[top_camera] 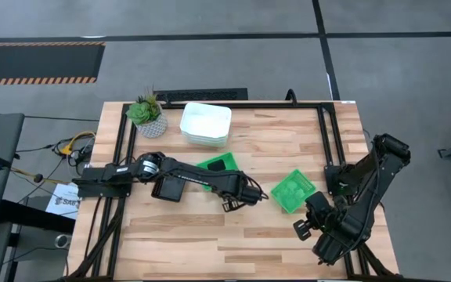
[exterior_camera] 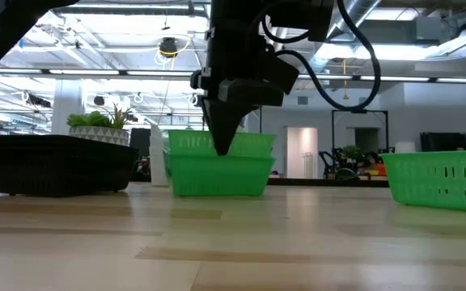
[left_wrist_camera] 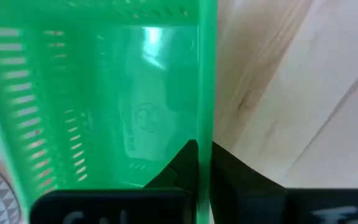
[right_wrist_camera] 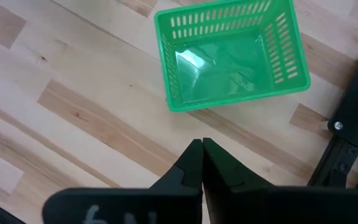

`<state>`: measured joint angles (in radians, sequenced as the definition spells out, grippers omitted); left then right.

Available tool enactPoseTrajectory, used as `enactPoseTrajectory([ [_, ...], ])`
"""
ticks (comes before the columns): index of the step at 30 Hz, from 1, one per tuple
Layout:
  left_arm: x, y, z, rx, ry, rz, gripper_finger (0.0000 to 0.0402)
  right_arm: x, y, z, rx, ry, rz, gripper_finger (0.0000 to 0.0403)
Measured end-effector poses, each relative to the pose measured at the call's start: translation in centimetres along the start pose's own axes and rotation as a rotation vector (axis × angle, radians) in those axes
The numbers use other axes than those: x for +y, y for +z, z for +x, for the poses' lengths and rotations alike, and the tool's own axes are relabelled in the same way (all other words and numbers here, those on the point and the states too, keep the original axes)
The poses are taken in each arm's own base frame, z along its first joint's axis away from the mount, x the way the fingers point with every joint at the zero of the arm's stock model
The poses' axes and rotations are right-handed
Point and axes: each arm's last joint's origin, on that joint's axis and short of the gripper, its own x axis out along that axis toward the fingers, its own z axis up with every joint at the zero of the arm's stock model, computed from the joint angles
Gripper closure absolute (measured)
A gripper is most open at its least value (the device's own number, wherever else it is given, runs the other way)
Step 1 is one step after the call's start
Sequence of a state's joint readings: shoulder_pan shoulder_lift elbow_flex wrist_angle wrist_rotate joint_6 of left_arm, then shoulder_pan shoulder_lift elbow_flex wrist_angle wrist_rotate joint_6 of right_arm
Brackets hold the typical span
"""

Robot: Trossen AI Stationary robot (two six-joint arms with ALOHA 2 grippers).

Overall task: Stack baskets by color
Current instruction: Stack the middle green bin on top of the left green bin, then stack the right green bin on top of the green bins

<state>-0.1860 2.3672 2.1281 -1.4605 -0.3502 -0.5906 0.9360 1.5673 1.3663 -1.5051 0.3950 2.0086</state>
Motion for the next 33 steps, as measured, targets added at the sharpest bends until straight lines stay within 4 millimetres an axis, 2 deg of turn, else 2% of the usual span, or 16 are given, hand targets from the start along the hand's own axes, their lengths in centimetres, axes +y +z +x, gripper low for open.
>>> enactPoseTrajectory([
  [4, 0.0, 0.0, 0.0, 0.001, -0.002, 0.013, 0.0353, 0.0, 0.0, 0.0, 0.0, 0.0, 0.0, 0.0384],
  [13, 0.6, 0.0, 0.0, 0.015, 0.035, 0.03, 0.023, 0.0, 0.0, 0.0, 0.0, 0.0, 0.0, 0.0379],
  [17, 1.6, -0.1, -1.3, -0.016, 0.026, 0.025, 0.0194, 0.0, 0.0, 0.0, 0.0, 0.0, -0.001, 0.0383],
  [23, 3.6, -0.5, -4.5, -0.122, 0.034, -0.014, 0.0176, 0.0, 0.0, 0.0, 0.0, 0.0, 0.0, 0.0382],
  [26, 4.3, -0.3, -6.6, -0.256, -0.002, -0.031, 0.0175, 0.0, 0.0, 0.0, 0.001, 0.0, 0.0, 0.0379],
  [29, 3.4, 0.8, -8.5, -0.451, -0.118, 0.054, 0.0175, -0.1, -0.3, -0.1, 0.003, 0.004, -0.001, 0.038],
  [33, 1.2, 1.9, -9.8, -0.639, -0.285, 0.272, 0.0175, -0.7, -1.5, -0.7, 0.008, 0.025, 0.043, 0.0384],
])
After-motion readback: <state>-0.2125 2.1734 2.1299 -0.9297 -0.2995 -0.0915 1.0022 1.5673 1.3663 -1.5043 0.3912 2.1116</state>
